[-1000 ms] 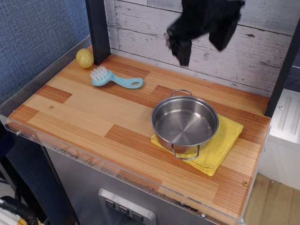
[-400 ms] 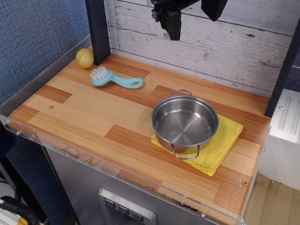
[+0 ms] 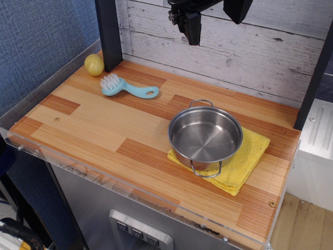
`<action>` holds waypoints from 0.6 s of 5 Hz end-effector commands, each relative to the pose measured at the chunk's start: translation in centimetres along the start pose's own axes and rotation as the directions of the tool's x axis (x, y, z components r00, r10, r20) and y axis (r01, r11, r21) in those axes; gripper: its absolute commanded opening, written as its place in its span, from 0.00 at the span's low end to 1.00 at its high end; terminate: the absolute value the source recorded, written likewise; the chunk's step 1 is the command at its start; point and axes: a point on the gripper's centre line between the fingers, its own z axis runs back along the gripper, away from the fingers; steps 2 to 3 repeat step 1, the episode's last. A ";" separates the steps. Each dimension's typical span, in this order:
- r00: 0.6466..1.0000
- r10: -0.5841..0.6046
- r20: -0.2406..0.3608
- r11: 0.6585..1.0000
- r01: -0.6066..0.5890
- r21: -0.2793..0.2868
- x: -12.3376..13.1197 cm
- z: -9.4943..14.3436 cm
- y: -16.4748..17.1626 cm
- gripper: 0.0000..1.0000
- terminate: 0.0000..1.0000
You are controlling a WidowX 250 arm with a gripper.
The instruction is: Place the pot on the yellow cloth.
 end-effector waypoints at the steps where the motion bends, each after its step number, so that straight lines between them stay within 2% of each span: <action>1: 1.000 0.010 0.016 1.000 -0.010 -0.026 0.3 1.5 0.7 1.00 1.00; 3: 1.000 0.010 0.016 1.000 -0.010 -0.026 0.3 1.5 0.7 1.00 1.00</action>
